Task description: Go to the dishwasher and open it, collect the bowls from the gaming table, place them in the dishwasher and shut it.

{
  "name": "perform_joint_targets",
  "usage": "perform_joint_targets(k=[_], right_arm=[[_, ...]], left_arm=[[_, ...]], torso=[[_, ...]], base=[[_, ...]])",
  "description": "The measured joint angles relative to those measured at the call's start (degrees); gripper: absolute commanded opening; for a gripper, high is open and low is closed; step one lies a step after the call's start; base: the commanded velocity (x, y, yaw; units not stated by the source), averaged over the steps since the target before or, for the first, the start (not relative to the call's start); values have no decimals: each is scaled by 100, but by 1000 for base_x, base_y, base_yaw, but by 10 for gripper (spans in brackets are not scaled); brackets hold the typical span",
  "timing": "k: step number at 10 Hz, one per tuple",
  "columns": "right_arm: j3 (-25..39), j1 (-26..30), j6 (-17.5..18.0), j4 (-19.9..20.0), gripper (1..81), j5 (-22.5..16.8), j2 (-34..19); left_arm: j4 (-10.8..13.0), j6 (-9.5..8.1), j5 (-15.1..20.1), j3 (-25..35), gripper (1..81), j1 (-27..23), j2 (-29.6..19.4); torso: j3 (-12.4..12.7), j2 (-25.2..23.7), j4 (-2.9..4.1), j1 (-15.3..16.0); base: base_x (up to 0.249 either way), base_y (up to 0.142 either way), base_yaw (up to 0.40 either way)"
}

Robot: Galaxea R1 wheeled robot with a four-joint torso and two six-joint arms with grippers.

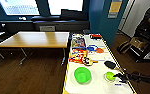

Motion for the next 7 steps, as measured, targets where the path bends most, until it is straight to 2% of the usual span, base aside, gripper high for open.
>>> perform_joint_targets(k=[3, 7], right_arm=[[9, -138, 0, 101, 811, 34, -16], [18, 35, 0, 107, 811, 41, -29]], left_arm=[[0, -2, 20, -22, 811, 2, 2], [0, -2, 22, -49, 811, 2, 30]], torso=[[0, 0, 0, 0], [0, 0, 0, 0]], base=[[0, 0, 0], [0, 0, 0]])
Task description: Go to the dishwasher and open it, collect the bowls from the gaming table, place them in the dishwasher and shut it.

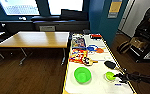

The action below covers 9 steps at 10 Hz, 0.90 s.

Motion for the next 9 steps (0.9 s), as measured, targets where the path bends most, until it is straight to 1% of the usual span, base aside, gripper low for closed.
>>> perform_joint_targets(k=[4, 9], right_arm=[[-22, 113, 0, 6, 811, 0, 10], [-261, 105, 0, 6, 811, 1, 369]], left_arm=[[0, 2, 2, 0, 811, 0, 6], [0, 0, 6, -6, 811, 0, 6]], torso=[[0, 0, 0, 0], [0, 0, 0, 0]], base=[[0, 0, 0], [0, 0, 0]])
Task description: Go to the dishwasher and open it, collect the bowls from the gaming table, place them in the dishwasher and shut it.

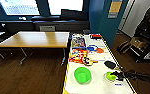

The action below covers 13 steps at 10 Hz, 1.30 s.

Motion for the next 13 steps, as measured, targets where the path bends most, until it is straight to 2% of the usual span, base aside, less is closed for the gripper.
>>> perform_joint_targets(k=[6, 13], right_arm=[[-323, -85, 6, 0, 811, 40, 16], [-276, -325, 26, 96, 811, 258, 55]], left_arm=[[-2, 0, 7, -41, 811, -2, 30], [-4, -13, 33, -79, 811, 0, 33]], torso=[[0, 0, 0, 0], [0, 0, 0, 0]], base=[[0, 0, 0], [0, 0, 0]])
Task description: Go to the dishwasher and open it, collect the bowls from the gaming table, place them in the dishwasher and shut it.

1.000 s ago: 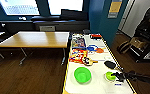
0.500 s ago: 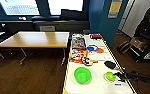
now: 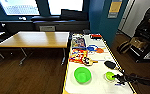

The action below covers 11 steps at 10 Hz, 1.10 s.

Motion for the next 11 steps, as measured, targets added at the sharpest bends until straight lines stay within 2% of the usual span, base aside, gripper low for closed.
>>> perform_joint_targets(k=[4, 5, 6, 11], right_arm=[[88, -201, -2, 46, 811, 80, -15], [107, -208, -13, 72, 10, 127, -20], [160, -219, -26, 177, 10, 160, -48], [399, -280, 5, 212, 10, 300, -157]], left_arm=[[0, -6, 38, -74, 811, -2, 83], [0, -6, 46, -76, 811, 0, 91], [0, -6, 50, -96, 811, -2, 96], [0, -6, 57, -124, 811, 0, 60]], torso=[[0, 0, 0, 0], [0, 0, 0, 0], [0, 0, 0, 0], [0, 0, 0, 0]], base=[[0, 0, 0], [0, 0, 0], [0, 0, 0], [0, 0, 0]])
